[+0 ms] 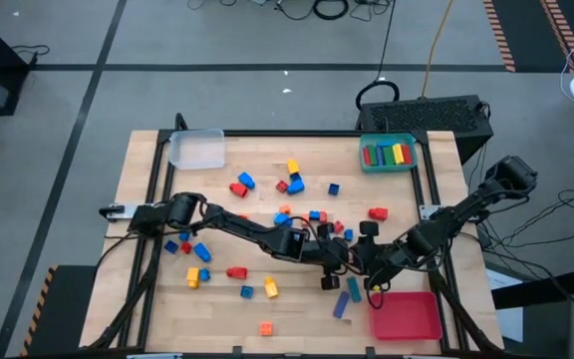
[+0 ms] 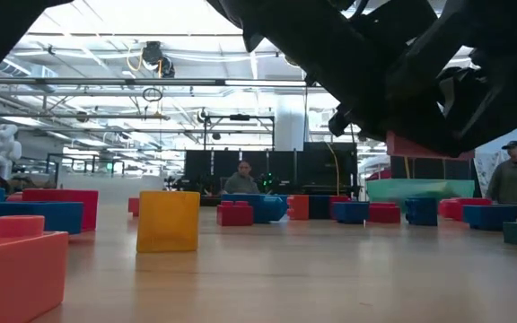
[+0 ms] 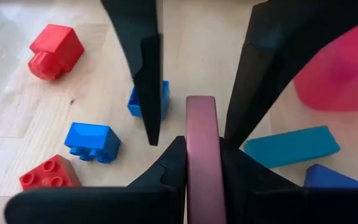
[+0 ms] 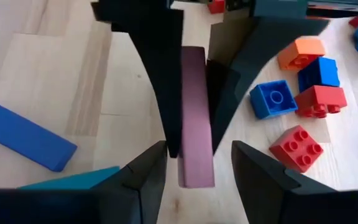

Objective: Sort blocks by size
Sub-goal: Put the pink block into the blue bin, then put the blue block into the blue bin

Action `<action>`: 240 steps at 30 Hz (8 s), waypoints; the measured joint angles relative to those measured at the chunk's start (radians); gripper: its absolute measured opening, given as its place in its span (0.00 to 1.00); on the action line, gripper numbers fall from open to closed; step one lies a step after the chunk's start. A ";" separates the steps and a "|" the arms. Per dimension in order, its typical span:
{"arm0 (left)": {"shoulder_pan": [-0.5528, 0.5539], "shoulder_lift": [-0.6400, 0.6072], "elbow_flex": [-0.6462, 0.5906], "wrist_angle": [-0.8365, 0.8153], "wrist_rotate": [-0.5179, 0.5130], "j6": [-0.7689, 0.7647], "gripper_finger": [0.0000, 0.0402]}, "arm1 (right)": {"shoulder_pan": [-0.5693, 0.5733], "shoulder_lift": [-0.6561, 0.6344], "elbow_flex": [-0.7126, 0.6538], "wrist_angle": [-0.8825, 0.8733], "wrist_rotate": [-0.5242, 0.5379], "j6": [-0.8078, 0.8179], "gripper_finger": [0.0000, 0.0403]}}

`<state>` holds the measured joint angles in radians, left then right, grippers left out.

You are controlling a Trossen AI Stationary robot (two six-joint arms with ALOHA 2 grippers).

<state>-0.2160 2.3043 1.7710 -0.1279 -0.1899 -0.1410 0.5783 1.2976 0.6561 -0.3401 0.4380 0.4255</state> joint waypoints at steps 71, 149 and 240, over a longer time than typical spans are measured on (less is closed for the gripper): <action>-0.127 -0.092 -0.014 -0.062 -0.128 -0.087 0.53 | -1.221 -0.098 0.000 -0.191 0.000 0.268 0.09; -0.228 0.169 0.000 0.210 -0.332 -0.076 0.53 | -0.308 -0.264 0.000 0.032 0.219 0.245 0.30; 0.107 0.320 0.255 0.053 0.634 0.696 0.53 | -0.200 -0.535 0.001 0.111 0.140 0.003 0.30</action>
<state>-0.1089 2.6246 2.0259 -0.0747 0.4442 0.5550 0.3782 0.7624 0.6571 -0.2291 0.5781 0.4290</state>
